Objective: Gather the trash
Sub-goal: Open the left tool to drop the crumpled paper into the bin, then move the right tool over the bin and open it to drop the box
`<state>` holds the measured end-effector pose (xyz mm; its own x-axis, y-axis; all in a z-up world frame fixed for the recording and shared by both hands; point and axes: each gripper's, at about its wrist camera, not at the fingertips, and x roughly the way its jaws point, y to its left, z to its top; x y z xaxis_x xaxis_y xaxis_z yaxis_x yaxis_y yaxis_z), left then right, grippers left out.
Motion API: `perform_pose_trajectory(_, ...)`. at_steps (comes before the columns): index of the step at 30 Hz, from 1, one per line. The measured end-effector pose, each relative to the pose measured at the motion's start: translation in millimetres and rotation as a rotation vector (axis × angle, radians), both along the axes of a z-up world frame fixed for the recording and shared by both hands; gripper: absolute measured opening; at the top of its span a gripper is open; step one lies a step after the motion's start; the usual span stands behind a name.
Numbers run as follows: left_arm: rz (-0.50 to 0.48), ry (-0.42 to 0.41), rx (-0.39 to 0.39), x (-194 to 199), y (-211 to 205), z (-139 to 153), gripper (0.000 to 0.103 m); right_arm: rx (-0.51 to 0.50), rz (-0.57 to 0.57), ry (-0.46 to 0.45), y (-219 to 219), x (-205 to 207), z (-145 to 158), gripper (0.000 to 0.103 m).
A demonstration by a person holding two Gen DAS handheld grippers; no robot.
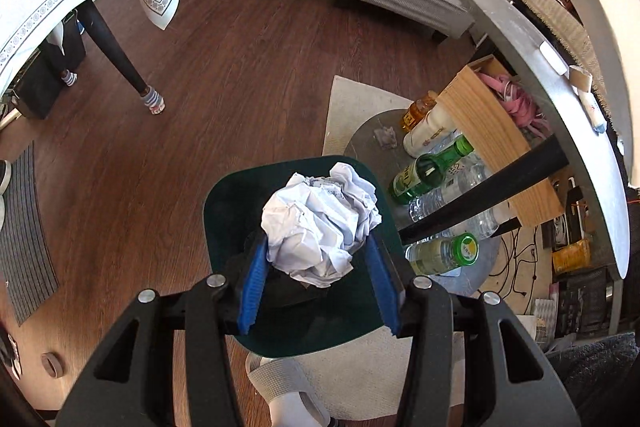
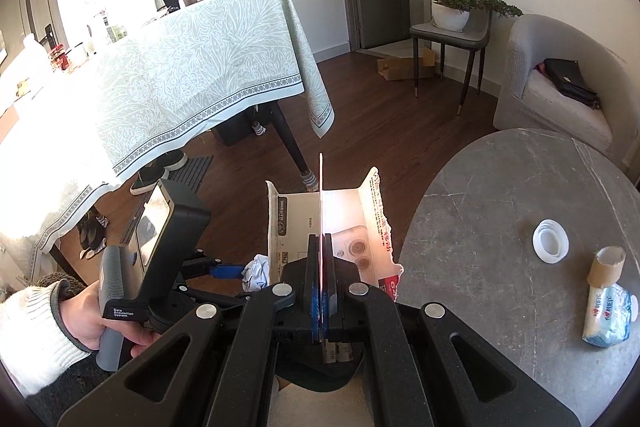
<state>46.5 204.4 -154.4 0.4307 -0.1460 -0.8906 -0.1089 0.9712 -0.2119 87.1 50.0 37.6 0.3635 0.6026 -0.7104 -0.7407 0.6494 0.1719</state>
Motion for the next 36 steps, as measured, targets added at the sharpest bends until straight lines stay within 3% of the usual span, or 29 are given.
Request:
perform_pose_trajectory(9, -0.01, 0.076, 0.023, -2.8, 11.4, -27.3, 0.054, -0.063, 0.036, 0.04, 33.7, 1.0, -21.6, 0.001)
perform_pose_trajectory(16, -0.002, 0.065, 0.004, -11.6, 24.6, -26.4, 0.059, -0.115, 0.063, 0.075, 56.0, 0.6, -44.5, 0.001)
perform_pose_trajectory(28, 0.131, -0.107, -0.027, -19.6, 68.7, 27.0, 0.05, -0.209, 0.092, 0.122, 81.5, -5.3, -83.6, 0.001)
perform_pose_trajectory(36, 0.145, -0.197, -0.046, -19.5, 83.2, 63.9, 0.043, -0.26, 0.102, 0.187, 92.4, -1.8, -116.6, 0.001)
